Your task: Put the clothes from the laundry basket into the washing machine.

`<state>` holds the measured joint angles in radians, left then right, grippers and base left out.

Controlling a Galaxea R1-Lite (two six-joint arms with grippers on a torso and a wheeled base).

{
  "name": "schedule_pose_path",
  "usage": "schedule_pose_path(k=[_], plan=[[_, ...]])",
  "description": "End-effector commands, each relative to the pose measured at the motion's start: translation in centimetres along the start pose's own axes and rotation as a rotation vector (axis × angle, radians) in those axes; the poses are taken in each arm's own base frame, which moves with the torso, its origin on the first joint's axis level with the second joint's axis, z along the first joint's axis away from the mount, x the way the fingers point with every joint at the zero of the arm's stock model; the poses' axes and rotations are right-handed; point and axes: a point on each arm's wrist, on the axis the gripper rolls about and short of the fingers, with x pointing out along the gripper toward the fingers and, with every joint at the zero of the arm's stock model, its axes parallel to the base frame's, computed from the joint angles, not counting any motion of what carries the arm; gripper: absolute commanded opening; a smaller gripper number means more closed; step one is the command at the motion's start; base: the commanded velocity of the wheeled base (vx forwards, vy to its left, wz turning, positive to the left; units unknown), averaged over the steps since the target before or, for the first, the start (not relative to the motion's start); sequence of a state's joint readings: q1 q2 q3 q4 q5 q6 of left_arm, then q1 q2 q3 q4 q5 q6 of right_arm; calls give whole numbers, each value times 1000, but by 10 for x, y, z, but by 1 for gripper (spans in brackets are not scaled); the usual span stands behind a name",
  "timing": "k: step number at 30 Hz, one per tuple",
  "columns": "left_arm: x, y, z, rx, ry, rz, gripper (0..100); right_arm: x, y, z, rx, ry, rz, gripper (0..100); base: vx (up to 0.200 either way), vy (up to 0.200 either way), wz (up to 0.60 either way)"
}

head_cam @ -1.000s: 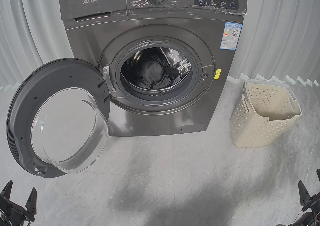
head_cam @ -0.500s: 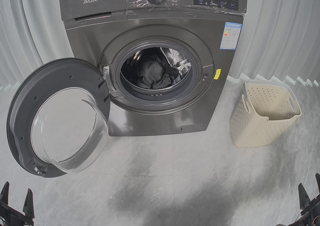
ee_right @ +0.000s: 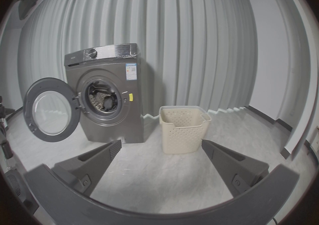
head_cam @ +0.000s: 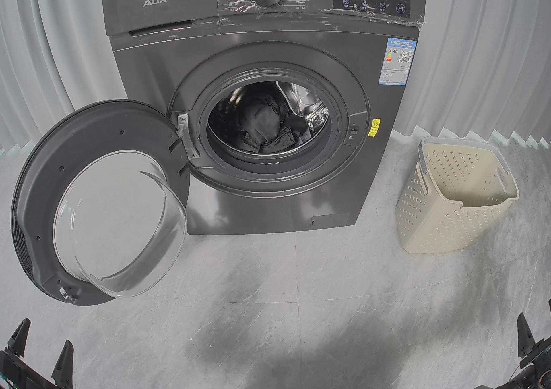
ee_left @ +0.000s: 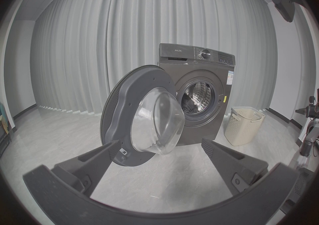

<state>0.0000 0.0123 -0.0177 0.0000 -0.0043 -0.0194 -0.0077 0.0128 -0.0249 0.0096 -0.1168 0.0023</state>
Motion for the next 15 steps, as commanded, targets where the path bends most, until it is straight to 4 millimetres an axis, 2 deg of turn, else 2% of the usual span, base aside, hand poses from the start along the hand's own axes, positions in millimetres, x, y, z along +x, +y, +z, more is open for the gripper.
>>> schedule_pose_path(k=[1,2,8,11,14,15], plan=[[0,0,-5,-1,7,3,100,-2,2,0,-7,18,101,100,0,0,0],[0,0,-5,-1,7,3,100,-2,2,0,-7,18,105,100,0,0,0],[0,0,-5,-14,7,6,100,-2,1,1,7,14,71,100,-200,0,0],[0,0,-5,-13,7,7,100,-2,-4,1,2,18,-146,100,-200,0,0],[0,0,-5,-13,7,6,100,-2,-4,0,-10,15,-178,100,0,0,0],[0,0,-5,-11,7,7,100,-2,-2,0,-15,13,-81,100,0,0,0]])
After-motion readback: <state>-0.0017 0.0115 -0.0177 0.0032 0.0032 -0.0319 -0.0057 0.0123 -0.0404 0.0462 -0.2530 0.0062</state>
